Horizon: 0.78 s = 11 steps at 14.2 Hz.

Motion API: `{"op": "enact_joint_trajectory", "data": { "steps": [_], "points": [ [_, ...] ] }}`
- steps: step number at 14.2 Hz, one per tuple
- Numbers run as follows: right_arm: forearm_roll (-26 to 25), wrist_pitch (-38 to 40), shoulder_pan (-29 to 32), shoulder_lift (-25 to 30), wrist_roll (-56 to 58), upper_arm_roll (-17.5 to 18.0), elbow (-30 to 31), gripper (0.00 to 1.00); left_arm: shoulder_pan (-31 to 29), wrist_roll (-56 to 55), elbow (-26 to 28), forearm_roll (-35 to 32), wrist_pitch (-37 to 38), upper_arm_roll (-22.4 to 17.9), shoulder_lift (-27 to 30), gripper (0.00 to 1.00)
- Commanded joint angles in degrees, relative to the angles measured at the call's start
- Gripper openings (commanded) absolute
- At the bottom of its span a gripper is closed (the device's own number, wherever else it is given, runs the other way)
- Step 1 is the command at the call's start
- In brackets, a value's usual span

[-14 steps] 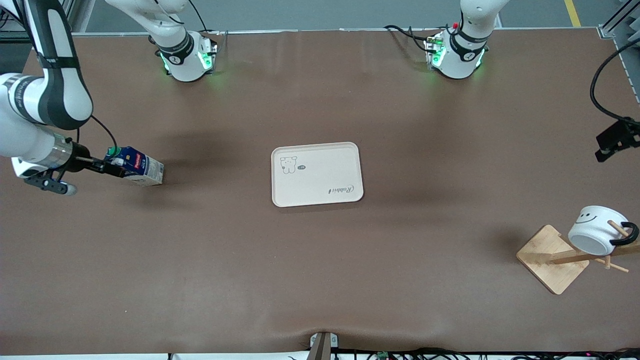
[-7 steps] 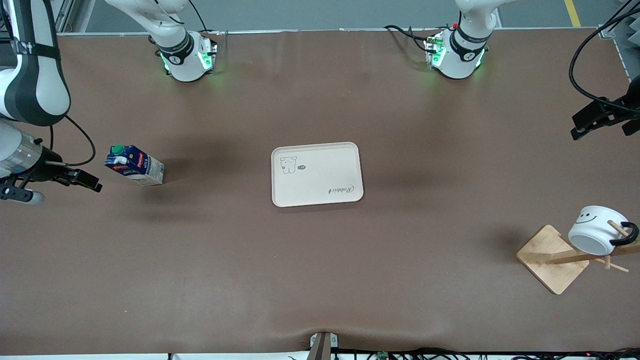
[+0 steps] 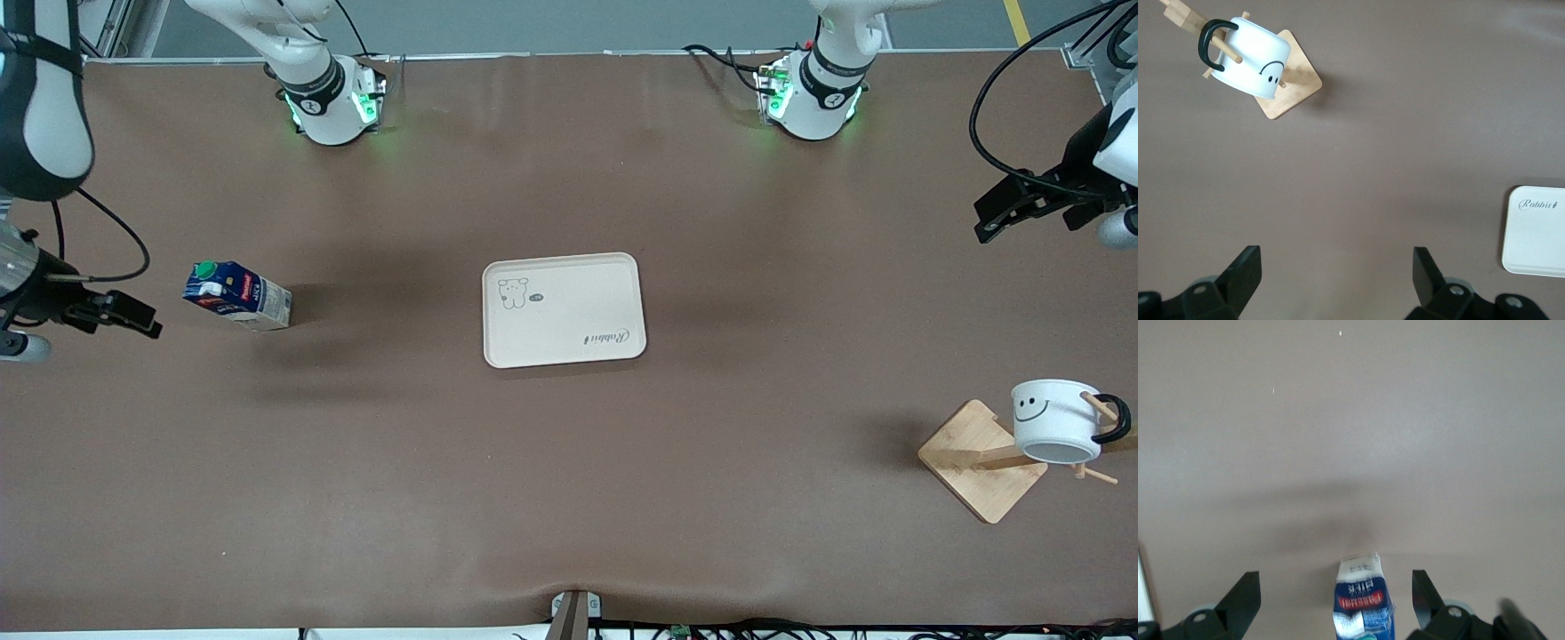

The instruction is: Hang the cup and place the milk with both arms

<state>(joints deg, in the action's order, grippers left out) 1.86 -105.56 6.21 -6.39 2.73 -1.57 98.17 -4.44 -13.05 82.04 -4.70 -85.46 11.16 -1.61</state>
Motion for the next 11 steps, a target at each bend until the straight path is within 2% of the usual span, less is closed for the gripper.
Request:
{"op": "enact_joint_trajectory", "data": {
  "steps": [1,3,6,11],
  "points": [
    [-1.4,13.2,1.4,-1.0,0.8,-0.4,-11.2,1.0,1.5,0.6,4.4,1.0,-1.5,-2.4,3.6,1.0],
    [-1.2,13.3,2.4,-1.1,0.9,-0.4,-12.7,1.0,1.5,0.7,5.3,1.3,-2.3,-2.5,4.3,1.0],
    [-1.4,9.2,2.0,-0.7,0.5,-0.4,-12.8,1.0,0.8,2.3,7.6,3.5,-3.7,-2.6,6.0,1.0],
    [-0.2,8.4,2.0,-0.7,0.1,-0.3,-12.9,1.0,0.2,2.4,6.7,3.6,-2.7,-2.6,6.0,1.0]
  ]
}}
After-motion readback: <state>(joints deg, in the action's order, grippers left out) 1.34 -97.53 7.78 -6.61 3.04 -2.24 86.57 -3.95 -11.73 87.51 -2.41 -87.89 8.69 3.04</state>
